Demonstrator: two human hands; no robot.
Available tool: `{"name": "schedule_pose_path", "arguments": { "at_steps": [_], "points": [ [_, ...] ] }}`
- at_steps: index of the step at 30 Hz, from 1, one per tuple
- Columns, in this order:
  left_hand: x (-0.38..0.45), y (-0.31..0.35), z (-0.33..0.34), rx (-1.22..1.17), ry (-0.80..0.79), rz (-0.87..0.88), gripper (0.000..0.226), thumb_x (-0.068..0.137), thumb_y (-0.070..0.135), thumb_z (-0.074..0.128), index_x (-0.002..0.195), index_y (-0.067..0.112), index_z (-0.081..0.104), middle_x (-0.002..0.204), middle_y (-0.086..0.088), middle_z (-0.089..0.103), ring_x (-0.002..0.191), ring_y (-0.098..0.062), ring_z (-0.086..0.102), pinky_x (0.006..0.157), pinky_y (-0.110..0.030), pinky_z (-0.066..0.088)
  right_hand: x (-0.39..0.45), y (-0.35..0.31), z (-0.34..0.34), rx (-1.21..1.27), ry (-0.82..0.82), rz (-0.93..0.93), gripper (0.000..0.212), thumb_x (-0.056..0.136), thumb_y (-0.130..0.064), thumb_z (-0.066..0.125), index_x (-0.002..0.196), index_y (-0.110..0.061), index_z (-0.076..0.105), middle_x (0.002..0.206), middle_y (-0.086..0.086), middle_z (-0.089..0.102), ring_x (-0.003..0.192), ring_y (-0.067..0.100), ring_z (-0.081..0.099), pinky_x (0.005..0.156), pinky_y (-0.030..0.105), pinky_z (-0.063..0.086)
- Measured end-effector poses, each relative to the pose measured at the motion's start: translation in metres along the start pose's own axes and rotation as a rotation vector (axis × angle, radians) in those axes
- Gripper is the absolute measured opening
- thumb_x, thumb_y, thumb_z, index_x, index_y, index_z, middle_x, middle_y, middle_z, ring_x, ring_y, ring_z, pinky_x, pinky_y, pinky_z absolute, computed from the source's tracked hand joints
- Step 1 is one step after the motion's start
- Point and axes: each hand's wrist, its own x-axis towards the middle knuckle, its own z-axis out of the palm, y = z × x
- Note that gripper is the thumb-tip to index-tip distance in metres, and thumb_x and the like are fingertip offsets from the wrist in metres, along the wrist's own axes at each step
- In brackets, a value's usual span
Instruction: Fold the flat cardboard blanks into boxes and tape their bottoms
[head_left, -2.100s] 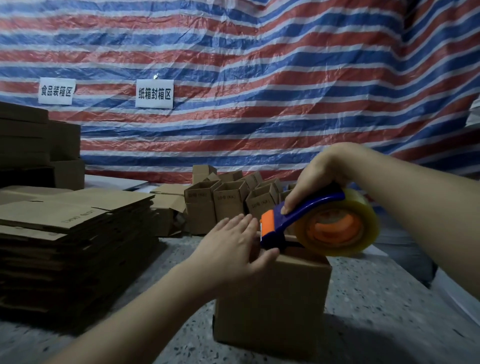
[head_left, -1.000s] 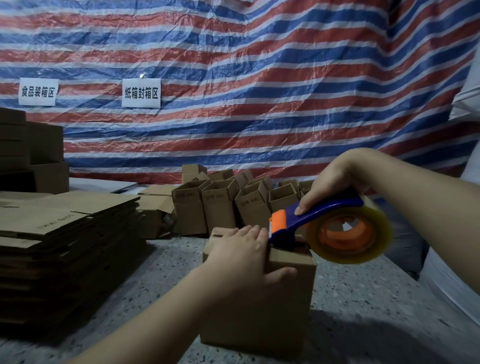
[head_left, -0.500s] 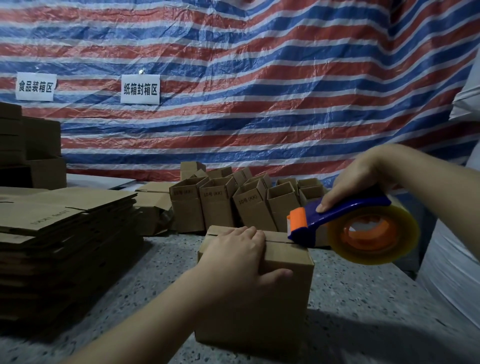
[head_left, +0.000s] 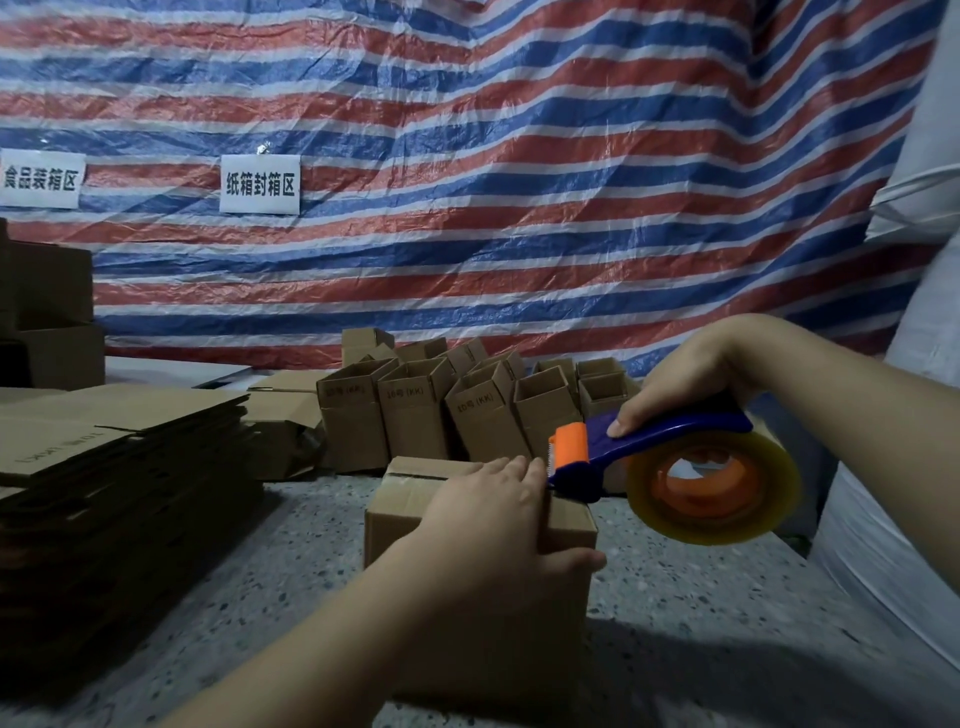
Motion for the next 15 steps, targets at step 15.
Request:
{"name": "schedule_pose_path", "arguments": {
  "at_steps": [15],
  "points": [
    [-0.005, 0.001, -0.003, -0.020, -0.058, 0.034, 0.092, 0.072, 0.090, 0.010, 0.151, 0.046, -0.002, 0.161, -0.010, 0.024, 0.148, -0.030, 0.023, 0.118, -0.044, 0.022, -0.009, 0.056, 0.002, 0.075, -0.050, -0.008, 0.074, 0.071, -0.062, 0.075, 0.119, -0.006, 0.065, 0.095, 0.012, 0.072, 0.081, 0.023, 0.068, 0.074, 0.033, 0.057]
  ]
}}
